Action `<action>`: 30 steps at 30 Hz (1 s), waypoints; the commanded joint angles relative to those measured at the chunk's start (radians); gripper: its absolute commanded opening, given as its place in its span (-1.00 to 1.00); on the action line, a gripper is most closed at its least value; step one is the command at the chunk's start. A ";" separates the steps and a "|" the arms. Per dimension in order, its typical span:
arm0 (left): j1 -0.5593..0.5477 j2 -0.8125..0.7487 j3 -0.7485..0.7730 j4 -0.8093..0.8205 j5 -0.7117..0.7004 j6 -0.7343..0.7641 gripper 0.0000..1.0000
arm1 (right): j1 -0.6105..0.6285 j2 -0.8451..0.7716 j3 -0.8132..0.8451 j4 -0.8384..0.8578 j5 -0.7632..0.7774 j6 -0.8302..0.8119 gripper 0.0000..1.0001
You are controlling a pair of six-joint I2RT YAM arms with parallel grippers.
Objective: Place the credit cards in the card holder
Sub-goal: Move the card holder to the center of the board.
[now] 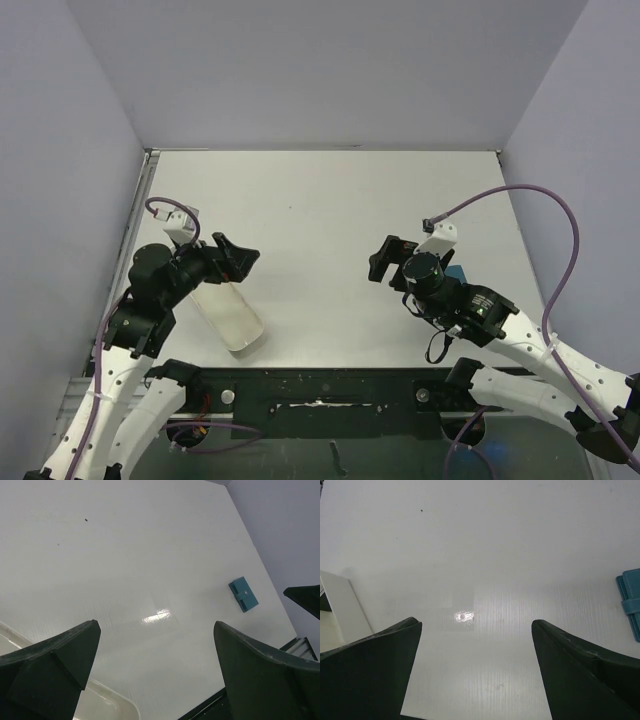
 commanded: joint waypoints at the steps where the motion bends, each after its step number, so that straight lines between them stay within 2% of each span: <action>1: 0.006 -0.007 0.023 0.054 0.000 0.020 0.95 | -0.001 0.002 0.005 0.055 0.010 -0.010 0.95; 7: 0.005 0.033 -0.016 0.079 0.064 0.009 0.95 | -0.037 0.097 0.021 0.012 0.039 -0.017 0.95; 13: 0.002 0.106 -0.064 0.122 0.164 -0.012 0.95 | -0.229 0.284 0.075 -0.047 -0.072 -0.043 0.95; 18: -0.005 0.116 -0.066 0.105 0.130 0.003 0.95 | -0.350 0.380 0.084 -0.071 -0.065 -0.066 0.99; 22: -0.005 0.073 -0.100 0.096 0.069 0.012 0.95 | -0.479 0.412 0.053 -0.040 -0.094 -0.095 0.76; 24: -0.006 0.048 -0.116 0.109 0.070 0.020 0.95 | -0.552 0.424 0.040 -0.022 -0.125 -0.108 0.47; 26: -0.004 0.030 -0.119 0.118 0.082 0.032 0.95 | -0.612 0.432 0.023 0.003 -0.148 -0.116 0.29; 30: -0.004 0.004 -0.131 0.126 0.100 0.051 0.95 | -0.733 0.449 -0.009 0.030 -0.199 -0.106 0.26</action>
